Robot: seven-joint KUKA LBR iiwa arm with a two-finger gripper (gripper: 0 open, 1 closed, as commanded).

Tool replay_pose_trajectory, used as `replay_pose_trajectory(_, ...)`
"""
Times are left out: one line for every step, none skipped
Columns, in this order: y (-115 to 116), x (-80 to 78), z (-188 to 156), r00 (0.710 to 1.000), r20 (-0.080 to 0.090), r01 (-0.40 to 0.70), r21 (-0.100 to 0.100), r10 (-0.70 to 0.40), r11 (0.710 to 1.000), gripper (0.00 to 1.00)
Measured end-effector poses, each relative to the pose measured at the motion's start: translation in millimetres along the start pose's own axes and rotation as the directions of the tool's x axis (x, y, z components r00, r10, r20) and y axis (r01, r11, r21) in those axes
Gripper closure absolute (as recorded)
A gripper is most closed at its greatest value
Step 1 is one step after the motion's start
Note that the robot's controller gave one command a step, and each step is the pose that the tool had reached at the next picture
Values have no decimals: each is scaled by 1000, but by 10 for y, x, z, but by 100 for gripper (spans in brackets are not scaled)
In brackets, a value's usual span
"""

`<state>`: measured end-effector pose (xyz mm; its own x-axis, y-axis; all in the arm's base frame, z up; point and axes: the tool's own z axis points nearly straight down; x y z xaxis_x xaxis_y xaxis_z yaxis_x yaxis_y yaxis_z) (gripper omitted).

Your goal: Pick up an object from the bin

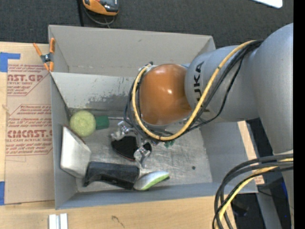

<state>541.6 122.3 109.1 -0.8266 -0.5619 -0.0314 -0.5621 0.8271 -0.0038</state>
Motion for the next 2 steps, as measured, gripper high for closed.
replay_pose_trajectory(-89, 57, 15, 1000, -2, 10, 9, -10, 1000, 0)
replay_pose_trajectory(-227, 392, 350, 987, -26, 159, -8, -159, 987, 100)
